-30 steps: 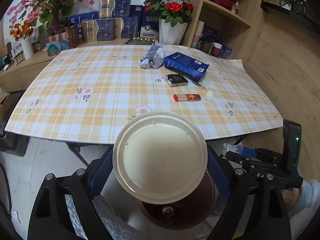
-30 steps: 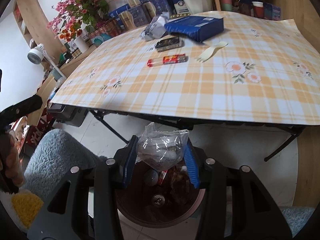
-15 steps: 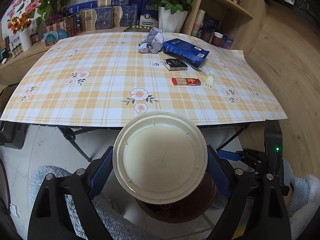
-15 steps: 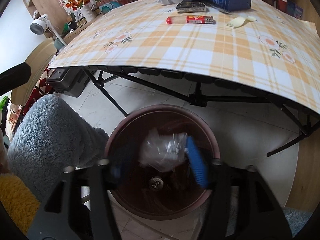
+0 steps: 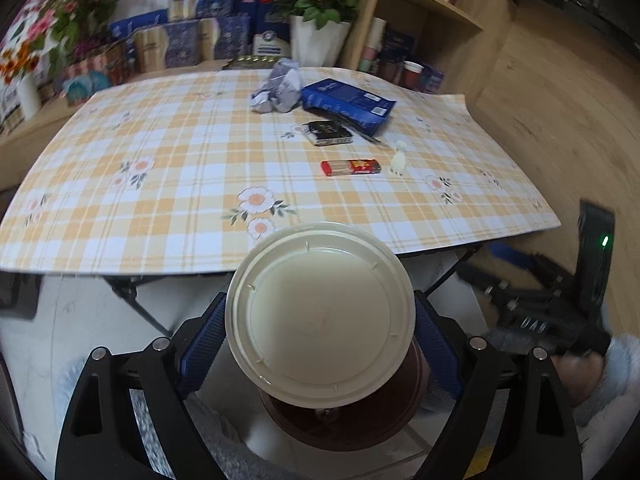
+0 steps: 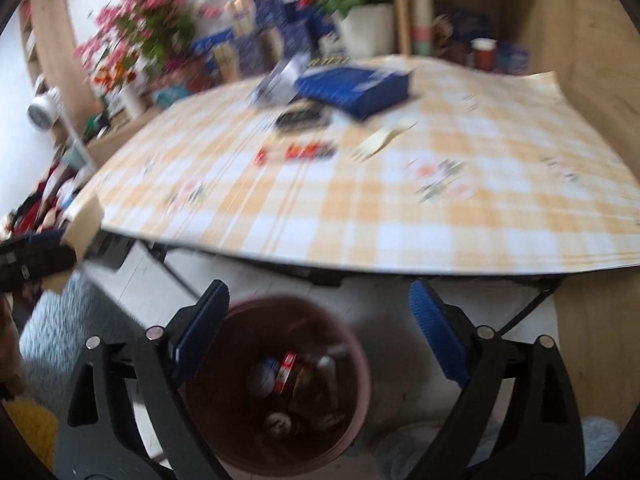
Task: Collect trash
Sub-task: 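Open the right tool to drop the clear wrapper into the bin, then lower the beige round plate into the brown bin and open the left tool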
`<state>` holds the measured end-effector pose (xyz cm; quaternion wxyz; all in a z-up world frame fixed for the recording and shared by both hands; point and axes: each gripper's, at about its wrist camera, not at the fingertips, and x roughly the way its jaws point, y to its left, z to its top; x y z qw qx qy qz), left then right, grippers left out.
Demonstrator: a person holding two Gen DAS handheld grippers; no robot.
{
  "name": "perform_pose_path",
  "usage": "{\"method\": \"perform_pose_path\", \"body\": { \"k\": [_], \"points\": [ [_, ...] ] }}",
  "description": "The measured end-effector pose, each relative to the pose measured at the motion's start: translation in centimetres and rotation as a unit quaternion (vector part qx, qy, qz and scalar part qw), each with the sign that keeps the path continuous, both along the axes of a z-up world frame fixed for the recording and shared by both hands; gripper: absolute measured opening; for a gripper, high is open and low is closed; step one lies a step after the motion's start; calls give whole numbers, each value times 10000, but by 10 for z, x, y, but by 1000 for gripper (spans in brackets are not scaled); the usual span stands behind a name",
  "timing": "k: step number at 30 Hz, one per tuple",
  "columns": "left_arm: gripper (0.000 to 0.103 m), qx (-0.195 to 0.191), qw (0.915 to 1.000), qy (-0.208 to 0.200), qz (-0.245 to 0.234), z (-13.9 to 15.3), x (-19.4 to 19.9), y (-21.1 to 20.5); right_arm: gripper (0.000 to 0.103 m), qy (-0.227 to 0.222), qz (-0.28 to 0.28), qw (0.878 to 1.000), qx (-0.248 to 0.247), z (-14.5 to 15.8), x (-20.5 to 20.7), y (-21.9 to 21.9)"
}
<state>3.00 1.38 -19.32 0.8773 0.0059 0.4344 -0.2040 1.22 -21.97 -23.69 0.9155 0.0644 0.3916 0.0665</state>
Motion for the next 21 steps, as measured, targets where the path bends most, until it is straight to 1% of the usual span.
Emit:
{"method": "perform_pose_path", "body": {
  "k": [4,7,9,11,15,17,21],
  "points": [
    [86,258,9976,-178,-617,-2,6,-21,94,-302,-424,9986,-15,21,-2,-19],
    [86,381,9952,-143,-885,-14,7,-31,95,-459,-702,9965,-9,32,-4,-33],
    [86,418,9935,-31,-1057,-28,7,-37,95,-508,-821,9953,-16,36,-5,-39],
    [86,437,9926,136,-1129,-41,6,-39,95,-523,-888,9947,-53,37,-7,-42],
    [86,411,9904,614,-1169,-68,4,-37,96,-447,-951,9944,-137,31,-6,-38],
    [86,431,9898,741,-1142,-75,6,-36,96,-353,-994,9942,-196,27,-6,-36],
    [86,390,9884,856,-1192,-80,8,-36,96,-252,-970,9950,-41,22,-6,-32]
  ]
}}
